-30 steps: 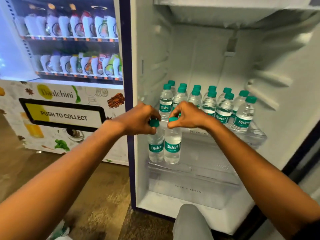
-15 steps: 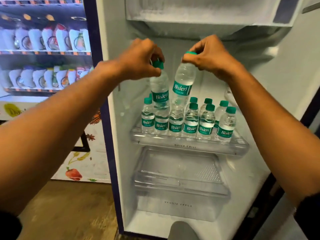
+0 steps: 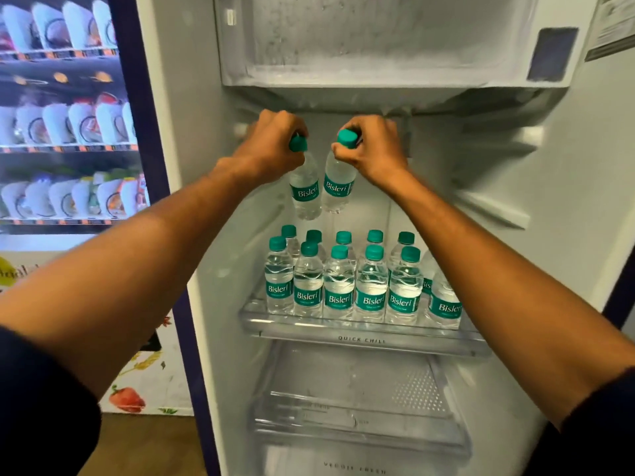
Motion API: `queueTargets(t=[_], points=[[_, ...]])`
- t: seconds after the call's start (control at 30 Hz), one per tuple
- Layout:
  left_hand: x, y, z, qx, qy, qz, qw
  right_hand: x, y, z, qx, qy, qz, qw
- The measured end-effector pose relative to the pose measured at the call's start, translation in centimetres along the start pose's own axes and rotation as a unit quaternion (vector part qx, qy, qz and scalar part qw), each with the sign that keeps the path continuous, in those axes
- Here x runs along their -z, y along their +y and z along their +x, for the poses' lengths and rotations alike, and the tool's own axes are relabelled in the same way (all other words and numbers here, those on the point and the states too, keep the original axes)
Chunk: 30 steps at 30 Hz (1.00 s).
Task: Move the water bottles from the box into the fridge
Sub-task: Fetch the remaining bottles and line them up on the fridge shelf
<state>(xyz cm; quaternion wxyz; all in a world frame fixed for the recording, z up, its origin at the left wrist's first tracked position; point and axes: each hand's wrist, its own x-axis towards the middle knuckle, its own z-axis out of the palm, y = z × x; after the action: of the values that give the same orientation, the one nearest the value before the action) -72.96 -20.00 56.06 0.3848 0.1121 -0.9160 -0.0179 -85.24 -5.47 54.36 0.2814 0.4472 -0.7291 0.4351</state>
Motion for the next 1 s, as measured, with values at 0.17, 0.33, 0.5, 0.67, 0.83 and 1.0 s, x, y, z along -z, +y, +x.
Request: queueTargets(t=[0.17,0.33,0.5,0.67,0.83,1.0], points=[[-3.1,-0.7,1.1,0.036,-0.007,-0.002,0.999,-3.6,2.4,0.4,-0.022,-0.036,-0.011,0.999],[-6.6,-2.2,1.0,0.034,-0.038,0.016,0.999,-6.3,4.4,-0.1,-0.107,-0.104,0.007,0.989],[-8.7,-3.5,0.6,0.033,-0.077,0.023,0.996,-7.3,4.7,-0.9,-0.189,-0.185,0.052,0.963],[-10.0,-3.7,0.2,0.012,-0.135,0.027,0.990,-8.6,4.8,-2.3,-0.215,-0.252,0.059,0.942],[-11.0,-4.2,0.0,-0.004,-0.188,0.039,0.981,-9.8,5.6,-3.1,-0.219,-0.291,0.027,0.931],[-11.6,-4.7,-0.2,-0.003,-0.216,0.062,0.975,-11.0,6.0,-3.6,-0.209,-0.323,-0.016,0.923]])
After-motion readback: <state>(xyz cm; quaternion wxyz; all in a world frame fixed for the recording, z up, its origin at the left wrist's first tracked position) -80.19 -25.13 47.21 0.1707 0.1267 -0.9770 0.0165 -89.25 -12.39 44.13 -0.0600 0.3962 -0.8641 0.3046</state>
